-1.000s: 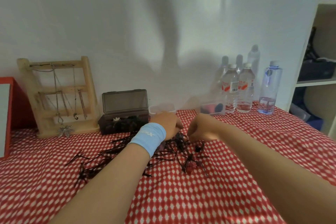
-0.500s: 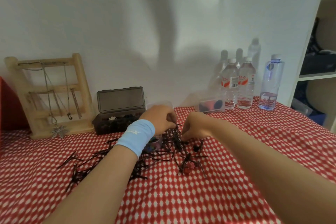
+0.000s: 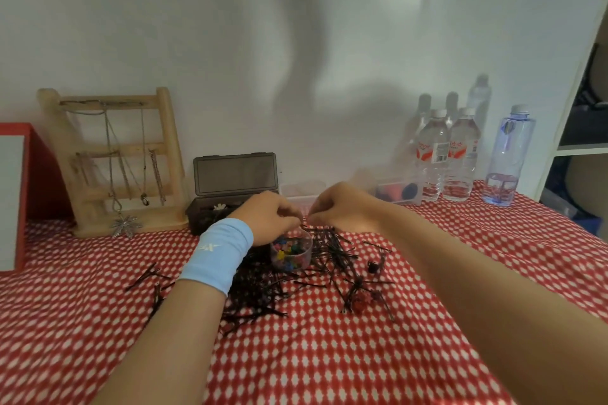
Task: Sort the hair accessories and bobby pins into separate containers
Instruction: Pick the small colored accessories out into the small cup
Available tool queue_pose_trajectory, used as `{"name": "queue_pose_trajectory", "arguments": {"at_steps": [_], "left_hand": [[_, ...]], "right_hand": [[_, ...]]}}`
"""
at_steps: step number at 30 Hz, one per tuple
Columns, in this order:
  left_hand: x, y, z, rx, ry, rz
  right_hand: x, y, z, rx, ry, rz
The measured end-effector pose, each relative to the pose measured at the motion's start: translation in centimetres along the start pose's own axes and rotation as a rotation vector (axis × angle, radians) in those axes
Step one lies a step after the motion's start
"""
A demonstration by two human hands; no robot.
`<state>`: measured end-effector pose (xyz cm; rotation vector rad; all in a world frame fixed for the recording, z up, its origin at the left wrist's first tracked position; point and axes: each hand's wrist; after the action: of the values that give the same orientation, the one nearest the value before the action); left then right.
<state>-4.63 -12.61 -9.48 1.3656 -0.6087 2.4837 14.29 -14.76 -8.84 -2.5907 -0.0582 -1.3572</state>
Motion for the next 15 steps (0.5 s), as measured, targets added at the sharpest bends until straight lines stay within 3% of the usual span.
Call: {"name": "queue_pose_trajectory", "arguments": {"at_steps": [7, 11, 15], "left_hand": [[1.2, 1.5, 0.2, -0.007, 0.017, 0.175], [0.4, 2.9, 2.3, -0.077, 0.031, 0.080], [-1.3, 3.9, 5.5, -0.234, -0.011, -0.162]], "right_hand": [[-0.3, 0.4, -1.9, 0.029, 0.055, -0.074], [1.8, 1.8, -0.6, 0.001, 0.189, -0.031], [3.1, 3.2, 1.6, -0.074, 0.311, -0.137]]}}
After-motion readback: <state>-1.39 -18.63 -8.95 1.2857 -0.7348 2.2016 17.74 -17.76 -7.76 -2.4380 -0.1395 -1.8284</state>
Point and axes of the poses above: each hand's wrist, its own y-axis away from the middle knuckle, its own x-axis out of the back of the hand, z = x × y, and after that the axes turned 5 degrees about z, right-handed
